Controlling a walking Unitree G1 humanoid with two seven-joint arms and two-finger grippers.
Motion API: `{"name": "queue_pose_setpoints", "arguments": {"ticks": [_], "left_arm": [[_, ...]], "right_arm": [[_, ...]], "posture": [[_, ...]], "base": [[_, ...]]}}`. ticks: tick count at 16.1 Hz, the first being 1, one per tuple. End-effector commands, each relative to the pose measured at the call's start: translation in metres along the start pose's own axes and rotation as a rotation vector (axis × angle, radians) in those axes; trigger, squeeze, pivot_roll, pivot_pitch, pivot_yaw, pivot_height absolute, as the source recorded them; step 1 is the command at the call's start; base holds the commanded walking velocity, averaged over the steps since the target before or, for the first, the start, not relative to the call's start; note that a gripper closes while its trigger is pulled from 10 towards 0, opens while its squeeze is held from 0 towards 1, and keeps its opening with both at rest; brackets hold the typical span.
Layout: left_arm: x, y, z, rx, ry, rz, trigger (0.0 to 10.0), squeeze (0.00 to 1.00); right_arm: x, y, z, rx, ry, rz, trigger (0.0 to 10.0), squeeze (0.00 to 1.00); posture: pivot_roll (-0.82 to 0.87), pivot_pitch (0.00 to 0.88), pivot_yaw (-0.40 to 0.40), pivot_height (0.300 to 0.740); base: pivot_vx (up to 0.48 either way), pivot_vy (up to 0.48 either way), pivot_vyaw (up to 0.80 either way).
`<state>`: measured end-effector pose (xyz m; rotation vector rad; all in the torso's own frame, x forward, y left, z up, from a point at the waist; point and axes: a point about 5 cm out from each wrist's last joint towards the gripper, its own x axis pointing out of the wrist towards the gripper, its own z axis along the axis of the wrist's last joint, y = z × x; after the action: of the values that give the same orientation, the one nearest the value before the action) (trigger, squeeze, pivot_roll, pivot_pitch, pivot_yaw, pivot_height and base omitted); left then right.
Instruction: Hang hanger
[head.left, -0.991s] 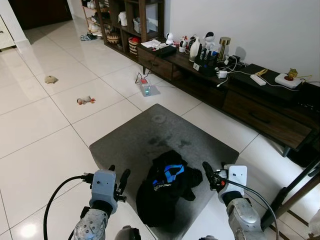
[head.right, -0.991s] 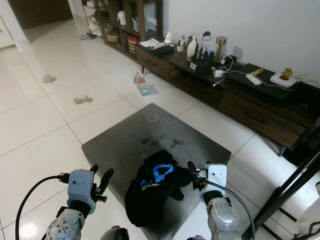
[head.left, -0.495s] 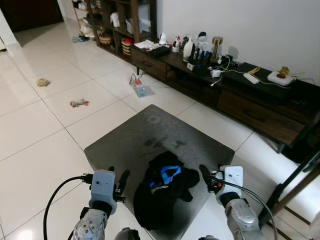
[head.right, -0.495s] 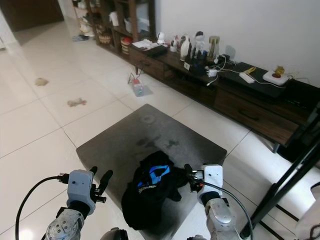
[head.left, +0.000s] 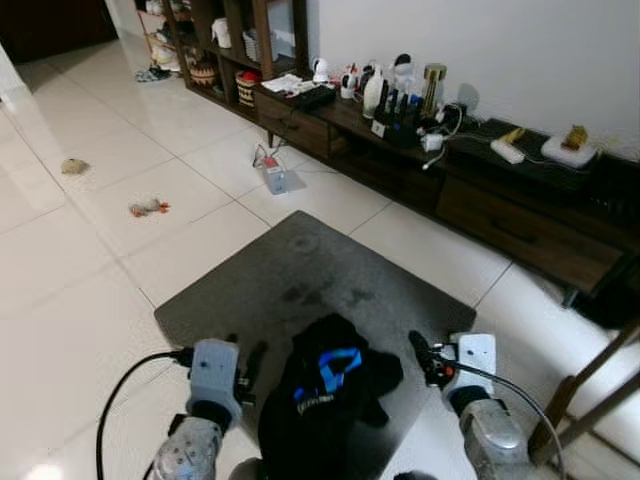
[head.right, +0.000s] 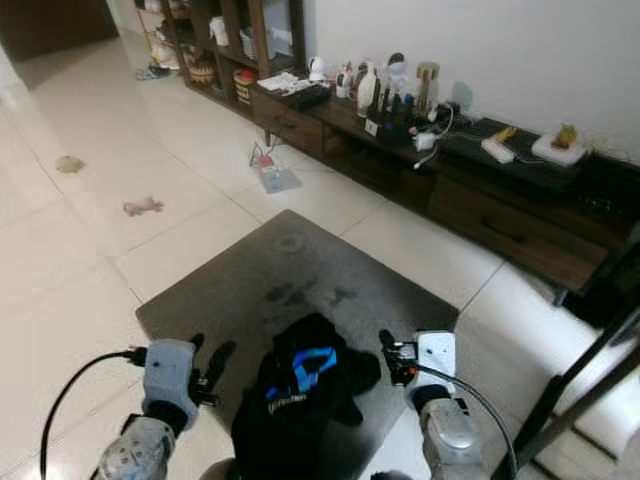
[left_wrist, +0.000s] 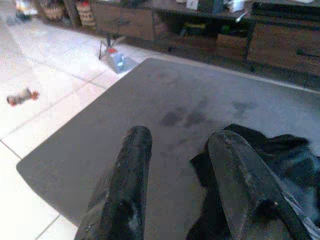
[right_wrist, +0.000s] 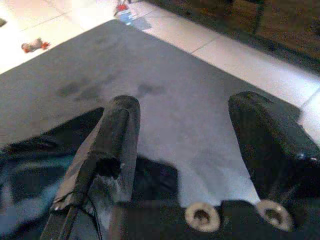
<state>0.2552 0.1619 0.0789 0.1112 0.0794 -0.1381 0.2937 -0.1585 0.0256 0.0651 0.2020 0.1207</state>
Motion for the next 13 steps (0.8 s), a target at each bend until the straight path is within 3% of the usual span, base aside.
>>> {"name": "queue_pose_setpoints", "arguments": {"ticks": [1,5,9,11,12,13], "left_arm": [[-0.002,0.003,-0.004,-0.021,0.029,0.0,10.0,0.0],[0.003,0.002,-0.016,-0.041,0.156,-0.044,10.0,0.0],[0.02,0.001,-0.023,-0.161,0.341,-0.153,10.0,0.0],[0.034,0.0,-0.012,-0.446,0.383,-0.135,10.0,0.0],[0.038,0.001,-0.006,-0.542,0.412,-0.127,10.0,0.0],[0.041,0.004,-0.002,-0.576,0.432,-0.109,10.0,0.0]], "right_arm": [[0.001,0.007,-0.004,0.001,0.023,0.02,10.0,0.0],[0.001,0.007,-0.005,-0.009,0.044,0.027,10.0,0.0],[0.001,0.006,-0.005,-0.026,0.049,0.035,10.0,0.0],[0.001,0.005,-0.003,-0.032,0.047,0.039,10.0,0.0],[0.001,0.004,-0.003,-0.035,0.046,0.041,10.0,0.0],[0.001,0.004,-0.002,-0.036,0.045,0.043,10.0,0.0]], "posture": [[0.02,0.127,0.007,0.597],[0.01,0.162,0.005,0.597],[0.0,0.217,-0.005,0.597],[-0.02,0.25,-0.008,0.597],[-0.02,0.254,-0.007,0.597],[-0.02,0.257,-0.006,0.597]], "base": [[0.0,0.0,0.0],[0.0,0.0,0.0],[0.0,0.0,0.0],[0.0,0.0,0.0],[0.0,0.0,0.0],[0.0,0.0,0.0]]}}
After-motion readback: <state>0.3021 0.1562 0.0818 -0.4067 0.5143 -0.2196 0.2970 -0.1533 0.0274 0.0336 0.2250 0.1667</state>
